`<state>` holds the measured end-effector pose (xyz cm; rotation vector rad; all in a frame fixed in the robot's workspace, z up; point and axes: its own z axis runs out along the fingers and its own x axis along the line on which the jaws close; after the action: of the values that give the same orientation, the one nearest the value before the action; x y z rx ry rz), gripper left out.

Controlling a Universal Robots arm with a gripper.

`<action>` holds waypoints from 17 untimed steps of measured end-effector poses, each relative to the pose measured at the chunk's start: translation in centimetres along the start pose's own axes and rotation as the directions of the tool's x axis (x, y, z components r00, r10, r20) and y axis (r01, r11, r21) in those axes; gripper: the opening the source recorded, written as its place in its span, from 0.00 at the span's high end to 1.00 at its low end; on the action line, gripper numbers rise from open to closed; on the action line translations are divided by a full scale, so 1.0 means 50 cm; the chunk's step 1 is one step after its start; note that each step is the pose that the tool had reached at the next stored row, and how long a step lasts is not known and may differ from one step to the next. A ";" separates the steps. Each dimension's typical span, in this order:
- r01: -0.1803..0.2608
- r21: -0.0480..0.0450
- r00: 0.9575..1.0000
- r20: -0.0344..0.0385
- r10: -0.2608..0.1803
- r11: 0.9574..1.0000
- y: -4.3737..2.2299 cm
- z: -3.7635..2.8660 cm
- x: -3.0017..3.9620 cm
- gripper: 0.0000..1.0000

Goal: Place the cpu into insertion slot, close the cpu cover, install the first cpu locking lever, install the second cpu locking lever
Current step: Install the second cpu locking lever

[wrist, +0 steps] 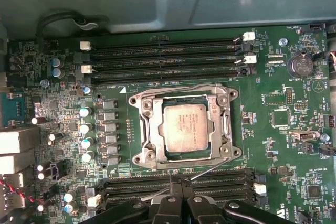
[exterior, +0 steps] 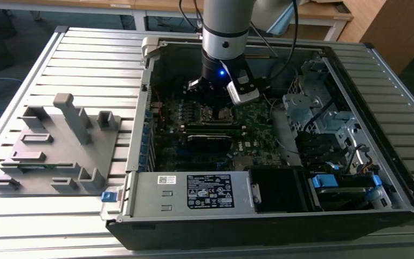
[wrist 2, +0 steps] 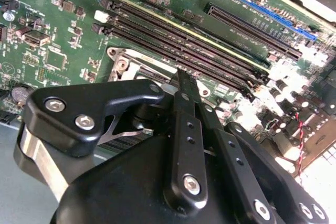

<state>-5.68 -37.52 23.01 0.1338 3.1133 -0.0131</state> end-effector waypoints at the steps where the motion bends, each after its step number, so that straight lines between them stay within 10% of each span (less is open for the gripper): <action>1: 0.000 0.000 1.000 0.000 0.000 1.000 0.000 0.000 0.000 0.90; 17: 0.000 0.000 1.000 0.000 0.000 1.000 0.000 0.011 0.000 0.90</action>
<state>-5.68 -37.53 22.48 0.1338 3.1133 -0.0129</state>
